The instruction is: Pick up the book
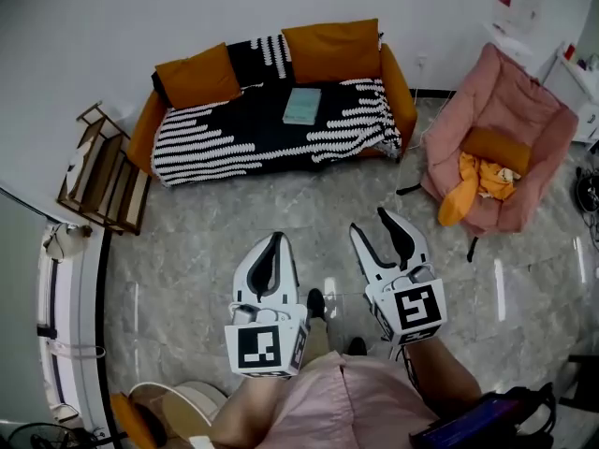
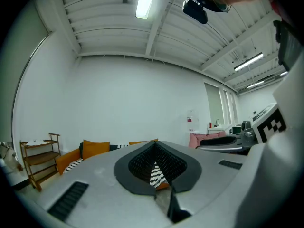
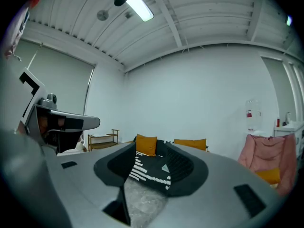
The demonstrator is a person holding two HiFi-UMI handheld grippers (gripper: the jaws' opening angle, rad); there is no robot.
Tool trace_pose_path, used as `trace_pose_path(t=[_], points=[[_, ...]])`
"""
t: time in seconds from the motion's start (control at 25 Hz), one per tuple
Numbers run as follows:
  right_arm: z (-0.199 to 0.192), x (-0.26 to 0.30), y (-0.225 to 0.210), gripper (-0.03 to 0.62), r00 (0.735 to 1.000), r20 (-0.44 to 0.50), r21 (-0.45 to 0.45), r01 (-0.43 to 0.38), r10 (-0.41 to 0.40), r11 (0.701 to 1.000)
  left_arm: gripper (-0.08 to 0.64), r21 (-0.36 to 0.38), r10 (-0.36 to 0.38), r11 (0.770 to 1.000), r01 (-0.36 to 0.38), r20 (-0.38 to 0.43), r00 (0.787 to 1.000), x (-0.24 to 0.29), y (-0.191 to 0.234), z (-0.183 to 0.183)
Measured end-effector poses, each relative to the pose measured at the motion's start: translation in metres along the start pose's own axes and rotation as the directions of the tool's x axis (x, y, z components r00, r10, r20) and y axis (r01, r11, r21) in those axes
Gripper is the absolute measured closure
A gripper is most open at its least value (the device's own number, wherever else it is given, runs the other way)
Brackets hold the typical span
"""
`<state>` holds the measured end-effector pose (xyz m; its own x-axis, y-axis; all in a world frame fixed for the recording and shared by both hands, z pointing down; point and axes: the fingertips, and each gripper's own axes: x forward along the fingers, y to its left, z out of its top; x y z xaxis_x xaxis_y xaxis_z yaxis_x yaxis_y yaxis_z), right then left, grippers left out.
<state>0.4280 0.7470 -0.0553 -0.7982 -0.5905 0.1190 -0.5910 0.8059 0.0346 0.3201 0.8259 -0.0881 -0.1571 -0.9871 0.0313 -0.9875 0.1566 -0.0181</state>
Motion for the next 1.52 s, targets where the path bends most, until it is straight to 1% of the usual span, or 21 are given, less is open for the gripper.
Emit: trace_pose_path(t=[0.16, 0.44, 0.68, 0.92, 1.08, 1.32, 1.52], points=[[0.011, 0.056, -0.001, 0.396, 1.0, -0.002, -0.016, 0.007, -0.007, 1.0, 0.549, -0.001, -0.004, 1.0, 0.004, 0.008, 1.0, 0.041, 0.042, 0.004], [0.036, 0.146, -0.002, 0.396, 0.999, 0.017, -0.031, 0.046, -0.045, 0.998, 0.548, -0.001, -0.025, 1.0, 0.025, 0.02, 0.999, 0.105, 0.115, 0.011], [0.049, 0.197, 0.002, 0.396, 0.996, 0.033, -0.043, 0.08, -0.078, 0.996, 0.549, -0.004, -0.048, 0.999, 0.048, 0.037, 0.998, 0.141, 0.158, 0.015], [0.043, 0.224, 0.006, 0.396, 0.997, 0.01, -0.059, 0.079, -0.079, 0.995, 0.548, -0.033, -0.051, 0.998, 0.052, 0.019, 0.998, 0.159, 0.179, 0.0], [0.042, 0.241, -0.004, 0.396, 0.997, 0.001, -0.062, 0.081, -0.081, 0.995, 0.548, -0.03, -0.061, 0.998, 0.061, 0.006, 0.998, 0.177, 0.181, -0.004], [0.035, 0.283, -0.036, 0.397, 0.997, -0.004, -0.05, 0.082, -0.082, 0.995, 0.549, -0.021, -0.068, 0.997, 0.067, -0.027, 0.997, 0.229, 0.185, -0.015], [0.025, 0.331, -0.089, 0.397, 0.995, -0.028, -0.019, 0.092, -0.093, 0.996, 0.548, -0.013, -0.069, 0.998, 0.068, -0.066, 0.995, 0.299, 0.183, -0.024]])
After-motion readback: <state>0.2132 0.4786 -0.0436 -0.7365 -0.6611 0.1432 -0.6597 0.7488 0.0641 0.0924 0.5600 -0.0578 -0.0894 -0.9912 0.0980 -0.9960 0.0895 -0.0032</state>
